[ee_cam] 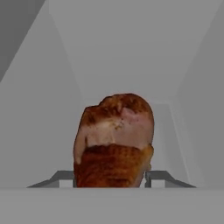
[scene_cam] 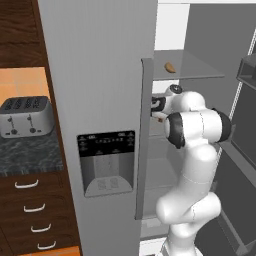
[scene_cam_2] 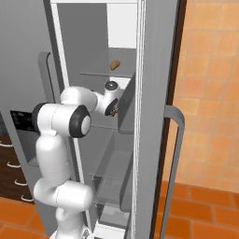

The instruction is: Place one sweet potato and one chicken drumstick in each tupperware on the nearby counter, to pack two identical lunches.

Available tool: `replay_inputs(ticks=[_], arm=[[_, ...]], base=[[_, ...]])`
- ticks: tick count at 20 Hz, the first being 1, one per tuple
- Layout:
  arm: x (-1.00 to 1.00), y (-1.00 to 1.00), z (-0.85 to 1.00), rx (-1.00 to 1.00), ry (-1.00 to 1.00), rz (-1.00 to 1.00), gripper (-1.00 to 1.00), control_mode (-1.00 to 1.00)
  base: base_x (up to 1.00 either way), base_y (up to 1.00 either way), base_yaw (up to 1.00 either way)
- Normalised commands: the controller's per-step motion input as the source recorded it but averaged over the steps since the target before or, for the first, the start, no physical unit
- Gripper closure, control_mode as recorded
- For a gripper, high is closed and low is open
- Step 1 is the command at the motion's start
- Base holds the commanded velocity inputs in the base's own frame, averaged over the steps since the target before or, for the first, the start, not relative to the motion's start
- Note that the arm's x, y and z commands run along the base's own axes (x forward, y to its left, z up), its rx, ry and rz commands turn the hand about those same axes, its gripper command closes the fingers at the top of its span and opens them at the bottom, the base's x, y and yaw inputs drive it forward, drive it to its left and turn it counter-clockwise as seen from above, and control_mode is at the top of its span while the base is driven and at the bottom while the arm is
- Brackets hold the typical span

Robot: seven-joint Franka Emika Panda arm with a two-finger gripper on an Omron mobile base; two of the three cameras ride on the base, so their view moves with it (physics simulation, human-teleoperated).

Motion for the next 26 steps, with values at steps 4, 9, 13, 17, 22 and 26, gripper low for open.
replay_inputs(ticks=[4, 9, 13, 17, 22, 26], arm=[[-1.00, -0.53, 0.66, 0.12, -0.25, 0.00, 1.00, -1.00], [-1.00, -0.28, 0.93, 0.05, -0.08, 0.00, 1.00, -1.00], [-1.00, -0.06, 0.93, 0.00, 0.00, 0.00, 1.00, -1.00], [-0.92, 0.12, 1.00, -0.01, 0.06, 0.00, 1.00, -1.00], [-0.75, 0.03, 1.00, -0.02, 0.23, 0.00, 1.00, -1.00], [-1.00, 0.11, 0.48, -0.01, 0.19, 0.00, 1.00, -1.00]], base=[[0.00, 0.00, 0.00], [0.00, 0.00, 0.00], [0.00, 0.00, 0.00], [0.00, 0.00, 0.00], [0.00, 0.00, 0.00], [0.00, 0.00, 0.00]])
